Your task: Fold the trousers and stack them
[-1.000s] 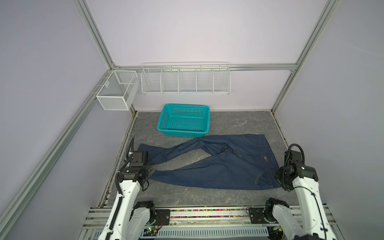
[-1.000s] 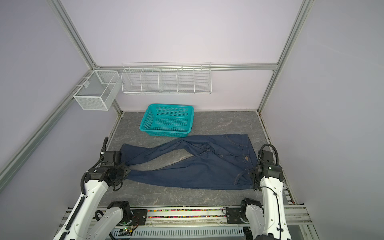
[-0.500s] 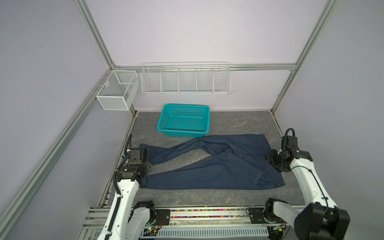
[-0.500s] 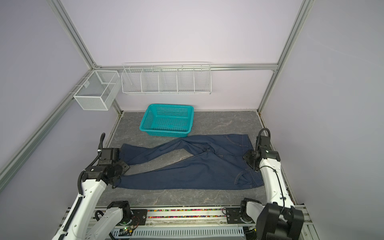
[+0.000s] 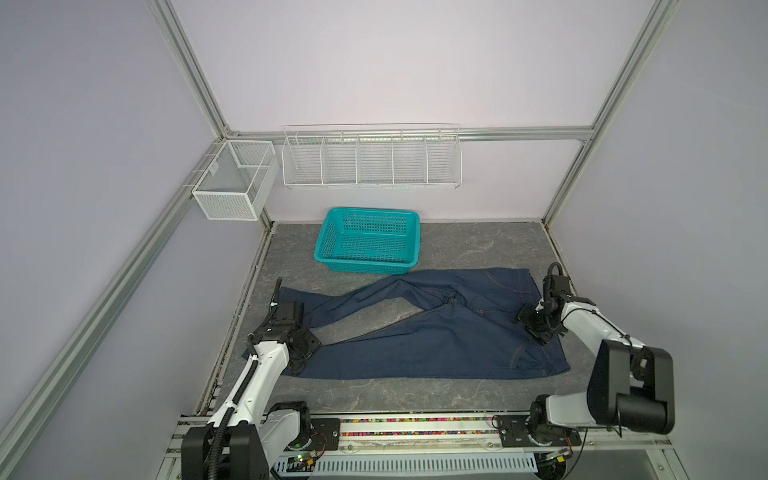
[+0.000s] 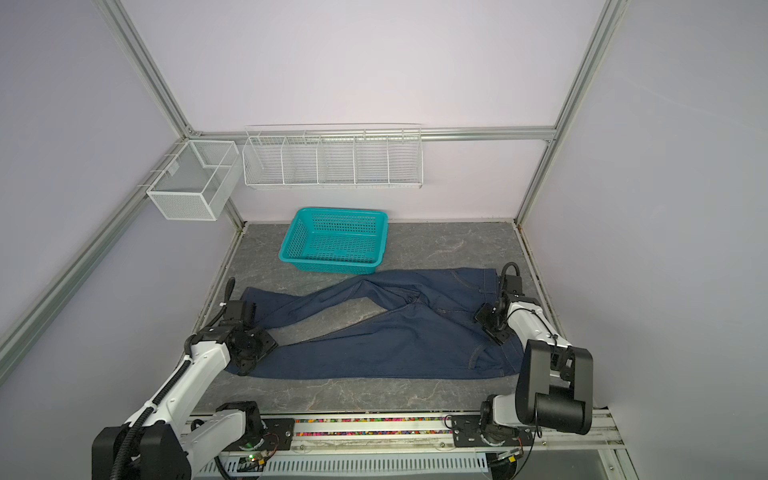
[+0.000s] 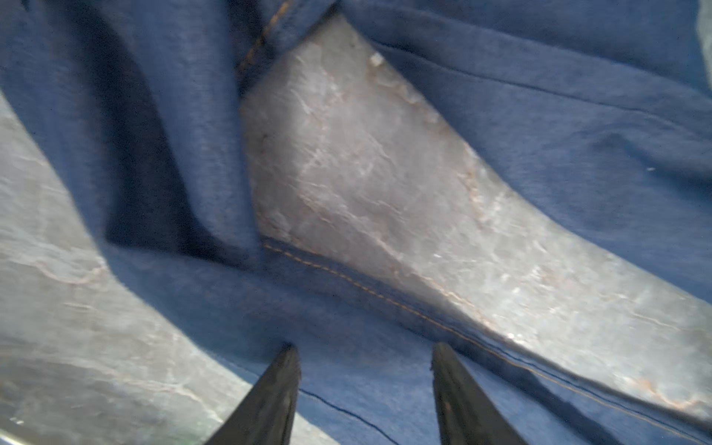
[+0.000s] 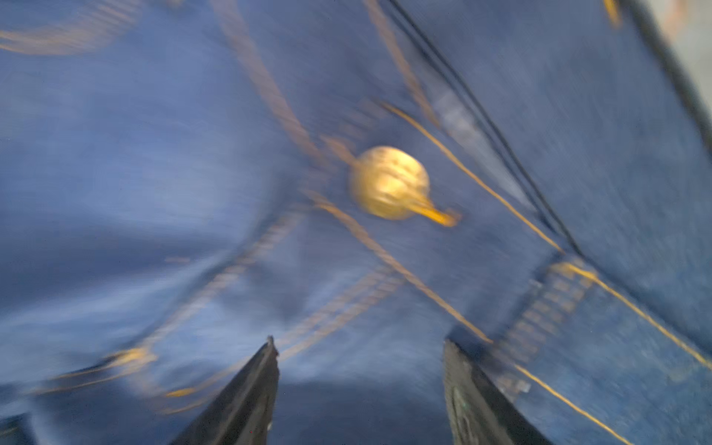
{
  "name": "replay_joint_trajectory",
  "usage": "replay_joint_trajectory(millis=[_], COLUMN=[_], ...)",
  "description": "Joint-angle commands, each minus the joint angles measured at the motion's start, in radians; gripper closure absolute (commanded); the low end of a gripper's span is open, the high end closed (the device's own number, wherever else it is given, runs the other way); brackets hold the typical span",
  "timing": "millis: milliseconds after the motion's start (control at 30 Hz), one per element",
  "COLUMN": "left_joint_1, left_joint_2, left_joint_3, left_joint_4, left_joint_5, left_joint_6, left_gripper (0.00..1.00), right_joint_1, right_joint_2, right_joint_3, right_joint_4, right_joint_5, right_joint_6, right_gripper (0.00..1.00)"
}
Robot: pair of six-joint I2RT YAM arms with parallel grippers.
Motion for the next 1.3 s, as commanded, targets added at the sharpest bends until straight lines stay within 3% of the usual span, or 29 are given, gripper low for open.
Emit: replay_joint_trajectory(millis=[0, 100, 367, 700, 867, 1067, 1267], left_joint_1=[0.005, 0.021, 0.109, 0.158, 0.157, 0.158, 0.148], left_joint_2=[-0.02, -0.013, 0.078, 0.293, 0.382, 0.457, 0.502], left_joint_3=[0.018, 0.068, 0.165, 0.327, 0.325, 0.365, 0.409], left_joint_4=[0.004, -0.014, 0.001, -0.012, 0.008, 0.008, 0.012], left_joint_5=[-0.085, -0.129, -0.103, -0.088, -0.043, -0.15, -0.116], left_joint_6=[-0.017, 0.014, 0.116, 0.28, 0.276, 0.313, 0.301], left_gripper=[0.36, 0.34, 0.32, 0.35, 0.43, 0.51, 0.58], right_joint_1=[-0.022, -0.042, -0.129, -0.07, 0.013, 0.087, 0.145], right_joint_2=[-0.017, -0.029, -0.137, -0.221, -0.247, -0.235, -0.217], right_joint_3=[-0.057, -0.085, -0.129, 0.013, 0.048, 0.049, 0.028], right_joint_4=[-0.026, -0.048, -0.126, -0.136, -0.154, -0.148, -0.12], right_joint_5=[0.055, 0.104, 0.242, 0.053, 0.041, 0.028, 0.024], right_joint_6=[0.044, 0.079, 0.121, -0.022, -0.043, -0.041, -0.022], right_gripper=[0.3, 0.3, 0.29, 0.28, 0.29, 0.29, 0.3])
